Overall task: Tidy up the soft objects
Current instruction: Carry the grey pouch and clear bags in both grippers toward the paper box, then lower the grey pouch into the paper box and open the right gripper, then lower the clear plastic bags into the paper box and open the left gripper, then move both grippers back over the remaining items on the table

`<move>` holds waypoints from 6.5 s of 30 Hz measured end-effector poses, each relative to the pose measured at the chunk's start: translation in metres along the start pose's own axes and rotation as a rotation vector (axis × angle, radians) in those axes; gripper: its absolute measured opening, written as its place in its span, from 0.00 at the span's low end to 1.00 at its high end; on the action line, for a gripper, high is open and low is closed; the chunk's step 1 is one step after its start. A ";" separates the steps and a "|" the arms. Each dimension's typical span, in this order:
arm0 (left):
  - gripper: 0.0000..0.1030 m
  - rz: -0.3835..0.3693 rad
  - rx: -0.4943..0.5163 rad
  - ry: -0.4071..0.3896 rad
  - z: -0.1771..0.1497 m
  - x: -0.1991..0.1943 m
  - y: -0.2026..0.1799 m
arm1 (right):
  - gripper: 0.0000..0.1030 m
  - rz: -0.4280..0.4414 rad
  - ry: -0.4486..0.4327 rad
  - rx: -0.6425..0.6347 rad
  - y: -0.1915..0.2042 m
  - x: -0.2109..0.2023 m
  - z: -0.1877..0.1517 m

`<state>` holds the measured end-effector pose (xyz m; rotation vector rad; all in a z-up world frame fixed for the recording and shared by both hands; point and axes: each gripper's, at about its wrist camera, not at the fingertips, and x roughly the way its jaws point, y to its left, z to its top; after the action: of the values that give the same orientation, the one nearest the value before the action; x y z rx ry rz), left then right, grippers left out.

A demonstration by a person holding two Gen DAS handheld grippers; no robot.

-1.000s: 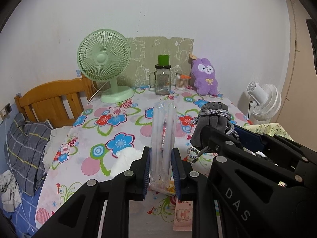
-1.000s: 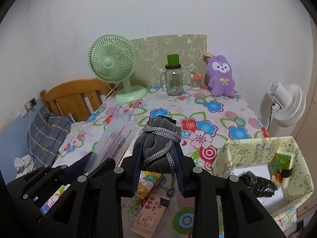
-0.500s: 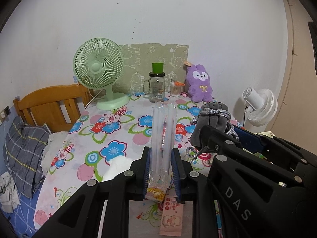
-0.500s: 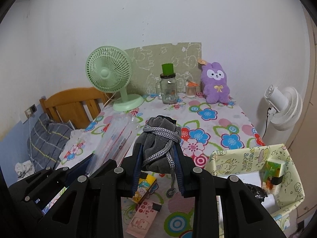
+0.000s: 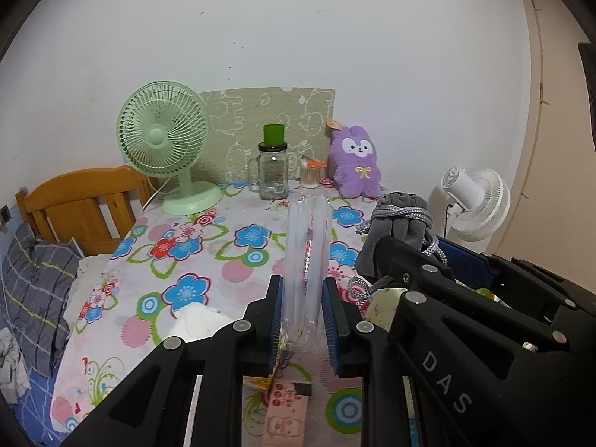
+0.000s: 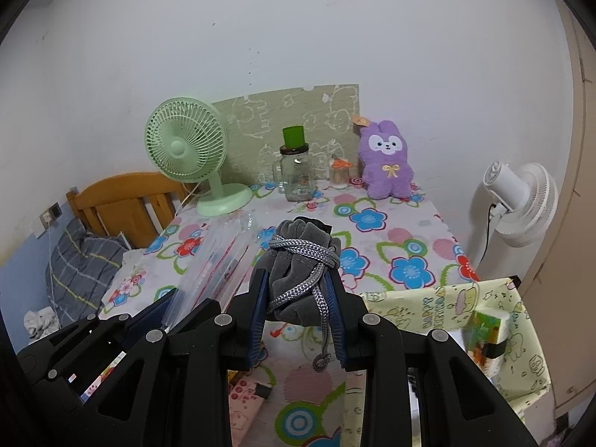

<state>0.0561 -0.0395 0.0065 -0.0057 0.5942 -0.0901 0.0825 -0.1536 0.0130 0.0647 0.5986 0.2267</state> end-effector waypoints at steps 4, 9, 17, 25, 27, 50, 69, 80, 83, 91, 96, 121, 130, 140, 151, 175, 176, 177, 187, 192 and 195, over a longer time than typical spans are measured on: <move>0.19 -0.010 0.001 -0.005 0.001 0.000 -0.010 | 0.33 -0.005 -0.008 0.002 -0.009 -0.004 0.001; 0.19 -0.022 0.012 -0.009 0.002 0.002 -0.022 | 0.33 -0.018 -0.015 0.016 -0.021 -0.008 0.000; 0.19 -0.048 0.024 -0.008 0.003 0.006 -0.044 | 0.33 -0.043 -0.020 0.039 -0.044 -0.012 -0.001; 0.19 -0.076 0.056 -0.002 0.003 0.011 -0.068 | 0.33 -0.069 -0.020 0.066 -0.065 -0.017 -0.005; 0.19 -0.083 0.061 0.002 0.003 0.013 -0.074 | 0.33 -0.079 -0.019 0.071 -0.071 -0.017 -0.006; 0.19 -0.180 0.120 0.059 -0.006 0.032 -0.124 | 0.33 -0.163 0.002 0.138 -0.126 -0.021 -0.021; 0.21 -0.152 0.162 0.192 -0.032 0.055 -0.132 | 0.33 -0.175 0.116 0.200 -0.143 0.000 -0.054; 0.35 -0.137 0.191 0.236 -0.041 0.062 -0.133 | 0.33 -0.158 0.168 0.225 -0.144 0.016 -0.065; 0.38 -0.141 0.193 0.237 -0.040 0.065 -0.133 | 0.33 -0.149 0.172 0.221 -0.145 0.019 -0.064; 0.59 -0.170 0.178 0.252 -0.033 0.076 -0.134 | 0.48 -0.124 0.171 0.221 -0.150 0.029 -0.056; 0.67 -0.193 0.171 0.251 -0.030 0.078 -0.134 | 0.72 -0.113 0.156 0.243 -0.152 0.030 -0.052; 0.83 -0.168 0.168 0.173 -0.028 0.041 -0.119 | 0.86 -0.178 0.088 0.189 -0.128 -0.006 -0.049; 0.85 -0.165 0.166 0.128 -0.027 0.022 -0.109 | 0.86 -0.192 0.051 0.161 -0.110 -0.023 -0.046; 0.86 -0.166 0.156 0.090 -0.023 0.006 -0.092 | 0.86 -0.203 0.021 0.133 -0.089 -0.036 -0.041; 0.88 -0.153 0.157 0.029 -0.016 -0.015 -0.069 | 0.86 -0.218 -0.032 0.109 -0.058 -0.050 -0.031; 0.95 -0.068 0.095 -0.028 -0.022 -0.031 0.001 | 0.95 -0.190 -0.053 0.033 0.014 -0.045 -0.028; 0.97 -0.064 0.090 -0.031 -0.022 -0.031 0.004 | 0.96 -0.183 -0.059 0.030 0.016 -0.044 -0.028; 0.97 -0.061 0.084 -0.035 -0.022 -0.030 0.007 | 0.97 -0.176 -0.066 0.026 0.018 -0.043 -0.028; 1.00 -0.020 0.059 -0.039 -0.032 -0.023 0.030 | 1.00 -0.105 -0.069 -0.001 0.037 -0.026 -0.034; 1.00 -0.005 0.048 -0.011 -0.038 -0.015 0.041 | 1.00 -0.079 -0.047 0.014 0.043 -0.015 -0.041; 1.00 -0.001 0.044 0.008 -0.042 -0.010 0.046 | 1.00 -0.071 -0.028 0.016 0.047 -0.008 -0.045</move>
<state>0.0282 0.0083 -0.0245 0.0368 0.6003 -0.1040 0.0417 -0.1101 -0.0140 0.0614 0.5735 0.1520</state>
